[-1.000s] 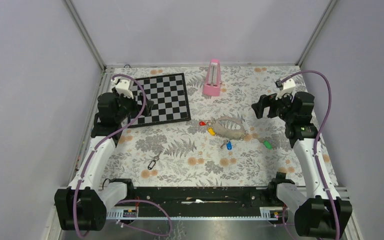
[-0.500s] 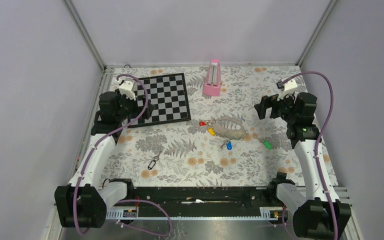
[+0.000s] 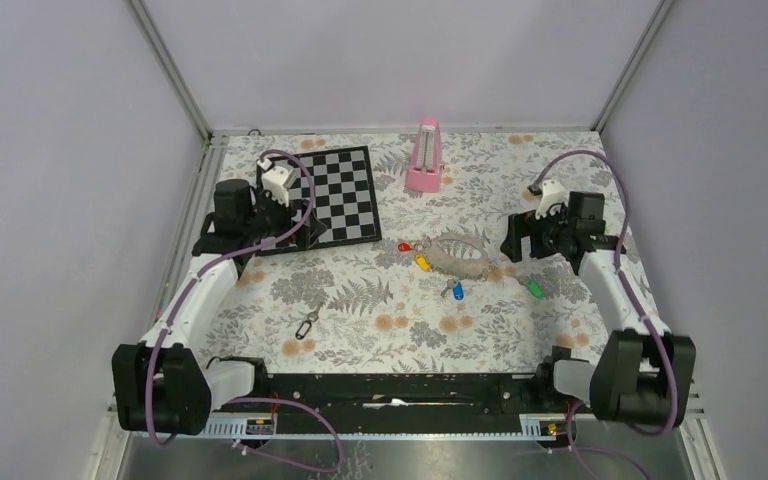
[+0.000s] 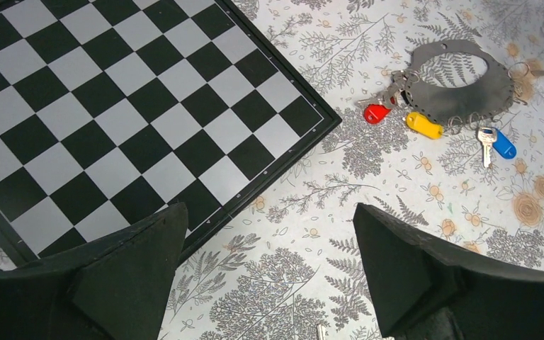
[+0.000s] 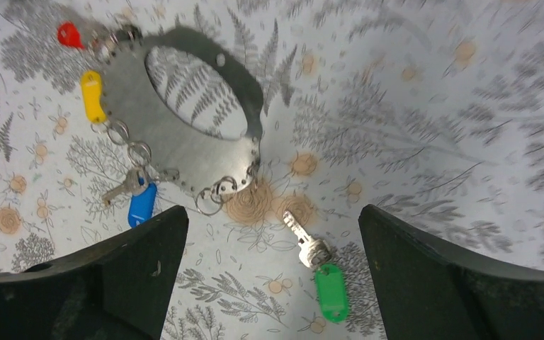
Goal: Put the keys on the keyring
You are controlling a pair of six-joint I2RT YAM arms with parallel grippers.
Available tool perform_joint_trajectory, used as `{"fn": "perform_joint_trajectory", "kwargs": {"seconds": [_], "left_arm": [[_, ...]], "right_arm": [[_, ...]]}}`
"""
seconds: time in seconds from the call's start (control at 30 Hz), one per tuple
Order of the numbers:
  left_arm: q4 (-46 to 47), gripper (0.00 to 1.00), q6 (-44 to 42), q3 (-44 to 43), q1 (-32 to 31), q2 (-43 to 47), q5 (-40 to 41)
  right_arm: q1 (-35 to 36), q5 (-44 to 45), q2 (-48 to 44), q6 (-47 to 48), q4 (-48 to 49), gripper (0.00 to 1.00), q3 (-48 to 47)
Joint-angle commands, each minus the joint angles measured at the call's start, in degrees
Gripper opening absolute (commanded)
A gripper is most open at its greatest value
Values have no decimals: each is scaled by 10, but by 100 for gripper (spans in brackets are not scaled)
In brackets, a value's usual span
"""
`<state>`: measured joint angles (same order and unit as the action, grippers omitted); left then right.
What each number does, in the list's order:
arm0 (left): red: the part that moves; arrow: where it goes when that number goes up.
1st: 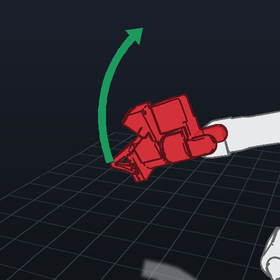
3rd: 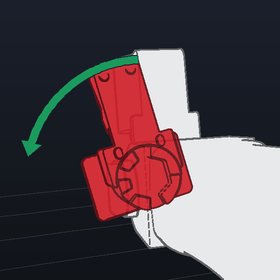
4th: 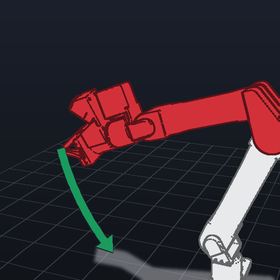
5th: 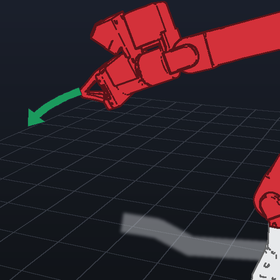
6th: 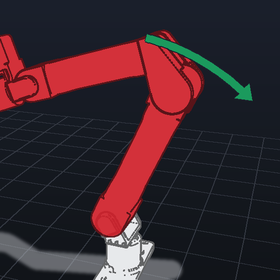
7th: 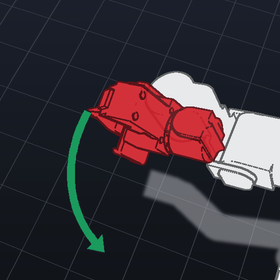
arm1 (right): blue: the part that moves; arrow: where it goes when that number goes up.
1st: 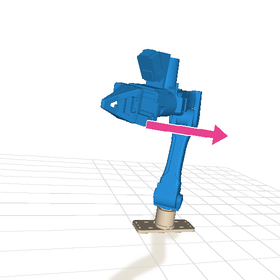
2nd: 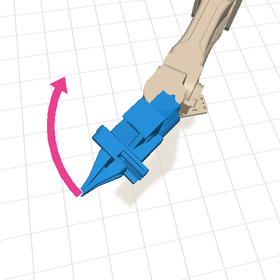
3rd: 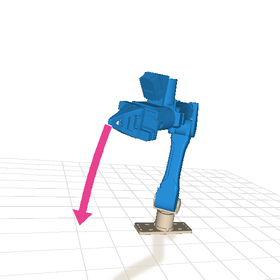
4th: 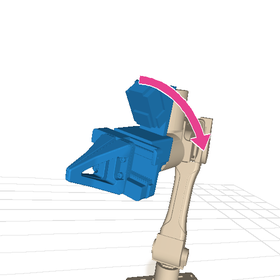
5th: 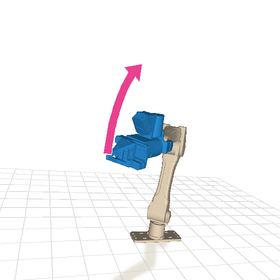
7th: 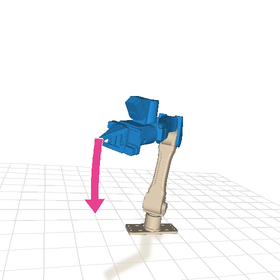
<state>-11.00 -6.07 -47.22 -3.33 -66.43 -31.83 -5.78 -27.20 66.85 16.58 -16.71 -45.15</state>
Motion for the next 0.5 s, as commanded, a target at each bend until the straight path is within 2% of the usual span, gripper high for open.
{"fn": "perform_joint_trajectory", "kwargs": {"seconds": [0.0, 0.37, 0.47], "left_arm": [[9, 99, -18, -12, -1, -5, -39], [9, 99, -20, -8, -2, -14, -61], [9, 99, -21, -8, -2, -17, -64]], "right_arm": [[11, -9, 72, -9, -41, 95, -22], [54, -2, 140, 2, -72, 72, -41], [98, 19, 137, 16, -72, 69, -36]]}}
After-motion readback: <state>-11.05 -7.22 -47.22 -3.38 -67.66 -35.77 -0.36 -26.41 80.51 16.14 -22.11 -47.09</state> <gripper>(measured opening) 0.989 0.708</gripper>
